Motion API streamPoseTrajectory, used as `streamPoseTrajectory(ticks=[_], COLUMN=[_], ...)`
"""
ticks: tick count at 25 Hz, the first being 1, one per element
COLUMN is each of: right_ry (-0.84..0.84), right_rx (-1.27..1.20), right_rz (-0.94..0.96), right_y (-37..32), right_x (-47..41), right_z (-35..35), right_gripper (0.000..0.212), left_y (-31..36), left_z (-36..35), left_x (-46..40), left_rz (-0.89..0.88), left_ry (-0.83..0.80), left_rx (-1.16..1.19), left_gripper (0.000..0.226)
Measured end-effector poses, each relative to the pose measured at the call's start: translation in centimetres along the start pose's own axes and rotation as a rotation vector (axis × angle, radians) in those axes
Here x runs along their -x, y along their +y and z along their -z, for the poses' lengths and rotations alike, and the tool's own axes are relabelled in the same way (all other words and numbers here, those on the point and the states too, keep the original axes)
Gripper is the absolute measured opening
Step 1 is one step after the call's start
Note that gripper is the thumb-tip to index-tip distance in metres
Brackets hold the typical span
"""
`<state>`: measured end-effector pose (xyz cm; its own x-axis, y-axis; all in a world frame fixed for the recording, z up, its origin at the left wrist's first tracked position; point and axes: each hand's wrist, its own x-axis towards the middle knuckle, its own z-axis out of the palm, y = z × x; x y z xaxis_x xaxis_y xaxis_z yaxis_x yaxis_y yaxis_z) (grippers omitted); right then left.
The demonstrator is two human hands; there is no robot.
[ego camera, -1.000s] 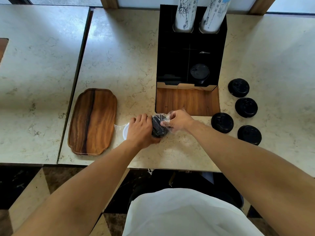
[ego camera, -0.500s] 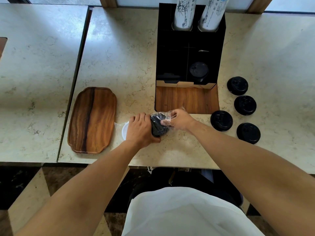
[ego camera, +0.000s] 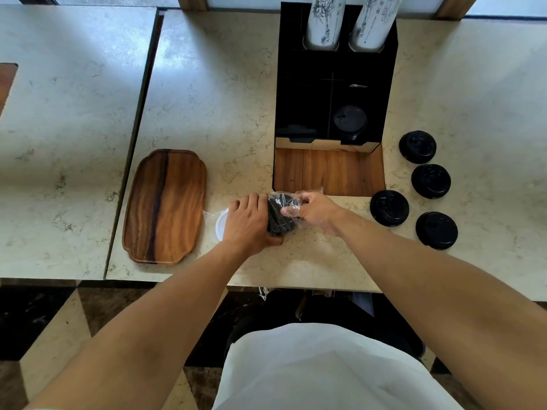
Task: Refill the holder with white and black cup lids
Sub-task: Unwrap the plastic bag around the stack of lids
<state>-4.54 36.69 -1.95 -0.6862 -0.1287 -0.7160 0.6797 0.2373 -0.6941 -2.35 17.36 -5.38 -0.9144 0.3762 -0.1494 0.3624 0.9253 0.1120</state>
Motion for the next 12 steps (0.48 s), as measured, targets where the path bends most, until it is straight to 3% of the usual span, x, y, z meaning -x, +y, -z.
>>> streamPoseTrajectory(ticks=[6, 12], right_ry=[0.038, 0.168], right_rx=[-0.165, -0.356], right_rz=[-0.039, -0.039], right_y=[1.3, 2.4], right_x=[0.0, 0.1], right_z=[3.0, 5.7], right_gripper=[0.023, 0.04], left_y=[0.4, 0.4], left_z=[-0.1, -0.2], left_x=[-0.1, -0.4], left_rz=[-0.001, 0.028], left_ry=[-0.004, -0.024], left_rx=[-0.089, -0.119], left_gripper=[0.076, 0.071])
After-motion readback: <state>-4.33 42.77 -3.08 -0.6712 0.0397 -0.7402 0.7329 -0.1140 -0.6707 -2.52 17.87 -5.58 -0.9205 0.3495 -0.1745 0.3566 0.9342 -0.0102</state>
